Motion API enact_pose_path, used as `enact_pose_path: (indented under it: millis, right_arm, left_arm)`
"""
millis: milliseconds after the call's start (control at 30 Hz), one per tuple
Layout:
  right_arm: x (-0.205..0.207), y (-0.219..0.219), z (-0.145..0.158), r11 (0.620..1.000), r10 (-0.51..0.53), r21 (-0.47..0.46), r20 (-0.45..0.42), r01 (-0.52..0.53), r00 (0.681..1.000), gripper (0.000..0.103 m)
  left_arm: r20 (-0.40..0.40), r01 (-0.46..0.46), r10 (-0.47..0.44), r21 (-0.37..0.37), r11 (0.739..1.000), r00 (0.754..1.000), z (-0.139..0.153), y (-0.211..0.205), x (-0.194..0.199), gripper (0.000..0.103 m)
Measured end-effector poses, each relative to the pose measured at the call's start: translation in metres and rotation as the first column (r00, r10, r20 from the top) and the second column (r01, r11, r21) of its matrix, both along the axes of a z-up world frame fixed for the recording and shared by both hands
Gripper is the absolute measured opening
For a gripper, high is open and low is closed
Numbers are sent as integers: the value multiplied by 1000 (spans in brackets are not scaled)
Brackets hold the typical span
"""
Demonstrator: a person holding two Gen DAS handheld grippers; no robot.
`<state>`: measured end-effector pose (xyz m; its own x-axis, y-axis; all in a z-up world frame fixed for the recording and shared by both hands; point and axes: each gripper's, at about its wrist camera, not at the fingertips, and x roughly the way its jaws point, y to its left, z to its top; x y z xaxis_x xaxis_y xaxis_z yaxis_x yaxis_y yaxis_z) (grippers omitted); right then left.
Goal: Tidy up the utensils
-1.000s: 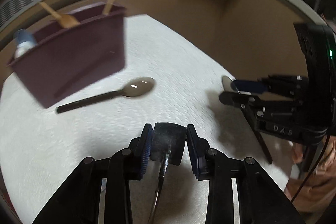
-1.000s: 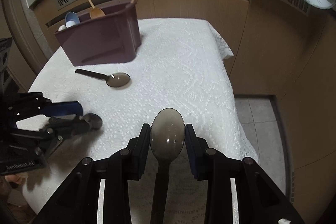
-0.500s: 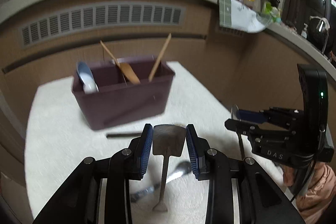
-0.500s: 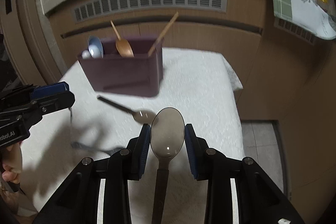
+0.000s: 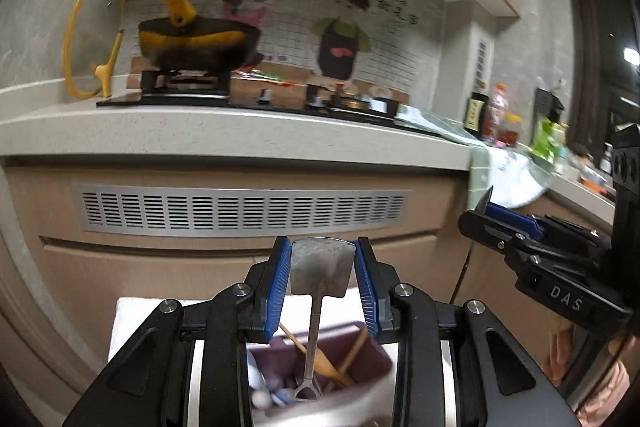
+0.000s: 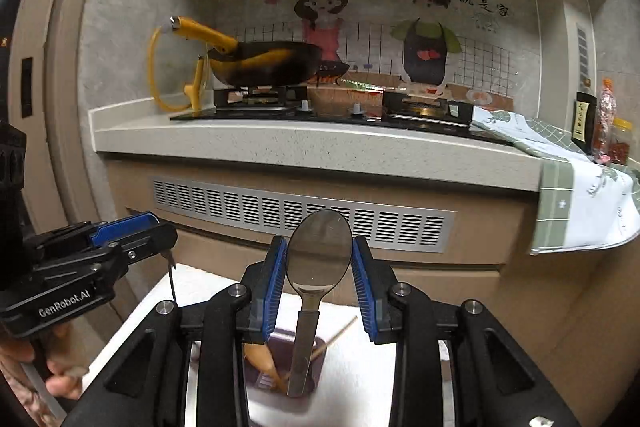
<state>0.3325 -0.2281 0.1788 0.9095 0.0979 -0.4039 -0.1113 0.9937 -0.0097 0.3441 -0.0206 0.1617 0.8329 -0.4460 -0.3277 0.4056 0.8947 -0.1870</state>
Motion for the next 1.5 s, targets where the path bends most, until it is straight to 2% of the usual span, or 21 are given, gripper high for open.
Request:
enact_pose_path:
  millis: [200,333,433,467,500,567,700,833,867,933,1067,1100,1167,1333,1500]
  right_arm:
    - [42,9,-48,1000,1,4,-107,-1,994,30]
    - [60,11,-87,1000,15,8,-200,-13,980,30]
    - [66,15,-109,999,33,5,-252,-33,967,32]
    - [66,16,-116,999,44,7,-272,-43,961,36]
    - [67,17,-122,999,50,8,-289,-50,956,47]
    - [63,19,-130,999,52,3,-294,-54,954,61]
    - [44,20,-134,998,36,-41,-288,-50,957,61]
    - [13,17,-148,996,49,-59,-334,-73,941,61]
    - [3,18,-155,995,60,-58,-355,-86,933,61]
    - [-15,19,-171,993,81,-47,-397,-108,914,61]
    - [-49,25,-210,988,127,-14,-502,-154,855,59]
    - [-57,29,-220,985,143,-8,-526,-172,838,48]
    - [-70,39,-235,976,175,-13,-559,-219,811,36]
    - [-86,60,-245,926,326,40,-586,-375,742,37]
    - [-86,72,-248,900,379,50,-580,-433,721,39]
  left_arm:
    - [-69,12,-14,-24,1000,998,-48,3,46,34]
    - [-118,14,-14,0,1000,993,-78,4,63,34]
    - [-182,34,-32,7,999,983,-98,4,73,35]
    - [-208,46,-42,11,999,977,-106,4,78,35]
    - [-224,53,-49,13,998,973,-110,4,79,35]
    - [-253,65,-61,9,998,965,-118,4,79,35]
    - [-259,87,-78,26,996,963,-122,6,61,35]
    - [-253,108,-89,65,992,963,-122,9,29,39]
    - [-253,109,-88,73,991,964,-123,10,22,46]
    - [-254,111,-82,100,989,964,-127,12,3,51]
    - [-237,101,-51,203,974,970,-137,10,-29,54]
    - [-238,104,-49,224,969,970,-139,11,-37,54]
    - [-229,100,-43,241,965,972,-140,13,-49,54]
    - [-271,130,-63,239,962,961,-139,15,-62,54]
    - [-328,213,-134,218,952,935,-149,1,-67,54]
